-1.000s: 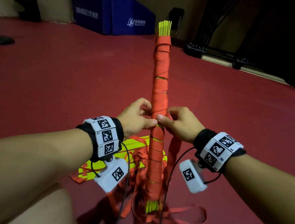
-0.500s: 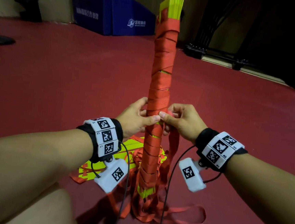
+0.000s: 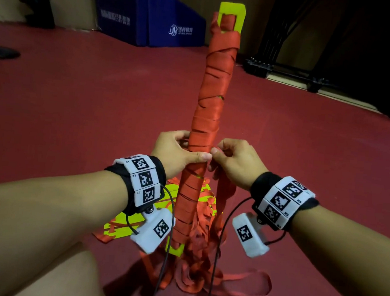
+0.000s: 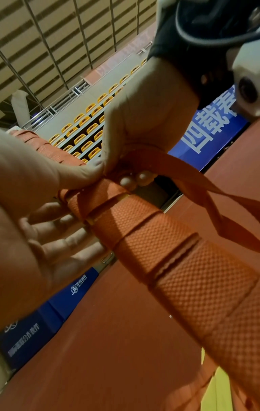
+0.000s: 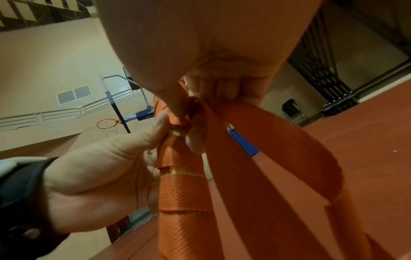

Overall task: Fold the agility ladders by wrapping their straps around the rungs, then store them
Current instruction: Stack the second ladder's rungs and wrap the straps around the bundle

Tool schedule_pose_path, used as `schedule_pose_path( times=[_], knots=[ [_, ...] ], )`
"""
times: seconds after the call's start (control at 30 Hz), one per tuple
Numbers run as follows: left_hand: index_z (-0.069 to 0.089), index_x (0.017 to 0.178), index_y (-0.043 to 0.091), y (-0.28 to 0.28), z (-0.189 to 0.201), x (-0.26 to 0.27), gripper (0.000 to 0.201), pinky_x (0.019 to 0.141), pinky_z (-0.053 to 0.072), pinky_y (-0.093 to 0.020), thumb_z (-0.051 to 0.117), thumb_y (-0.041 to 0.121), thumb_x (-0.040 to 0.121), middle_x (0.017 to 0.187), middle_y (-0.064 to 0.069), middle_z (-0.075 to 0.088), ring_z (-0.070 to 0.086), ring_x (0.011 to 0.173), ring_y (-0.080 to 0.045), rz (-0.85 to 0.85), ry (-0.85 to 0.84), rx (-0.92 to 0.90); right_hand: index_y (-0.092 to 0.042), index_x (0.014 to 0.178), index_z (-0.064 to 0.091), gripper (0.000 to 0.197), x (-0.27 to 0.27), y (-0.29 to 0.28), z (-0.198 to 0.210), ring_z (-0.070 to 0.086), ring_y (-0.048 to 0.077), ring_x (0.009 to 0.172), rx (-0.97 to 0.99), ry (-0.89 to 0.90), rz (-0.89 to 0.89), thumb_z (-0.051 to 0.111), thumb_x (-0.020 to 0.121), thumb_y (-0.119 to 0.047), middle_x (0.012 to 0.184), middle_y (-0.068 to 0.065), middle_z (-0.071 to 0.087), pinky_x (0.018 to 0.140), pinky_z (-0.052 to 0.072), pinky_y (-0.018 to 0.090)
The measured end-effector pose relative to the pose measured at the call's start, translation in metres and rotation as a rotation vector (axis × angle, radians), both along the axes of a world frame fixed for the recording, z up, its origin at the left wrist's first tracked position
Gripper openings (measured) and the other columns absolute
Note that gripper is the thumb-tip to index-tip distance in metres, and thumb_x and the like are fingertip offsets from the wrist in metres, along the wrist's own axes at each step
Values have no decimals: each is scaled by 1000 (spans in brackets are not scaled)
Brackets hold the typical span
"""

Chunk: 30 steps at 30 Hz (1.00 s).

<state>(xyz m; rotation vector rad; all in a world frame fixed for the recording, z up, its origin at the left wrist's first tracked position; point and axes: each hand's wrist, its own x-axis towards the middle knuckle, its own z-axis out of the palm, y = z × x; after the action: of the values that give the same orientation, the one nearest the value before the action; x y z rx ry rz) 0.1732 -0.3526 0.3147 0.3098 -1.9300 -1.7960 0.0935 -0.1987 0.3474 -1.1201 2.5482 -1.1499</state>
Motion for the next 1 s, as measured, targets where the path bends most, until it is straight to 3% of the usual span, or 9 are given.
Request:
schedule_pose_path(
  times=[0.1,0.17,0.37,0.5,0.6,0.7,0.8,0.9,1.0],
  knots=[
    [70,99,11,-3,-1,-1,45,63,50,-11,94,9,62,82,6,73,65,64,7,59,-2,-95,-14,79,62,23,0,0,1,73,18,63,54,-61,18,55,99,-25,77,-2,76,54,53,28],
    [70,98,16,-5,-3,-1,47,65,49,-12,96,14,60,84,7,72,64,67,8,79,-14,-142,-15,70,61,30,-4,0,-1,73,19,68,99,-54,3,58,97,-30,78,-1,76,63,56,35],
    [69,96,22,-6,-3,-3,48,78,54,-26,98,20,58,89,4,73,67,83,-9,94,-21,-208,-6,61,61,43,-8,3,0,68,23,61,117,-54,36,64,94,-33,69,8,74,60,49,32],
    [69,101,19,-6,0,0,53,77,55,-27,98,24,57,90,5,72,66,81,-8,108,-35,-202,-9,72,56,35,-2,7,0,64,22,48,97,-27,102,56,100,-31,67,4,73,45,46,23],
    [68,102,24,-7,1,2,53,83,58,-38,97,27,58,93,5,72,69,88,-16,137,-58,-208,-9,83,51,26,2,7,0,60,22,43,132,13,130,50,103,-24,72,-1,75,41,44,23],
    [67,100,26,-2,3,5,56,81,59,-49,95,38,52,93,3,73,72,87,-24,155,-68,-200,-7,89,55,17,9,3,1,66,20,52,171,88,162,48,102,-14,75,0,74,49,51,30],
    [68,97,24,2,4,5,56,75,61,-54,89,43,49,89,2,75,75,79,-26,149,-73,-159,-8,88,60,17,14,-2,2,62,14,51,186,117,140,47,100,-9,66,-5,69,52,48,31],
    [72,96,24,4,3,2,60,79,60,-50,83,57,47,86,3,77,74,83,-23,146,-98,-163,-11,89,59,14,16,-5,3,59,22,71,231,205,109,52,99,-19,80,2,68,65,42,33],
    [75,89,32,12,8,2,52,76,61,-56,75,66,50,84,-2,76,74,85,-32,117,-146,-45,-15,86,54,23,17,-7,3,51,28,77,291,241,53,57,96,-35,72,-1,53,63,28,33]
  ],
)
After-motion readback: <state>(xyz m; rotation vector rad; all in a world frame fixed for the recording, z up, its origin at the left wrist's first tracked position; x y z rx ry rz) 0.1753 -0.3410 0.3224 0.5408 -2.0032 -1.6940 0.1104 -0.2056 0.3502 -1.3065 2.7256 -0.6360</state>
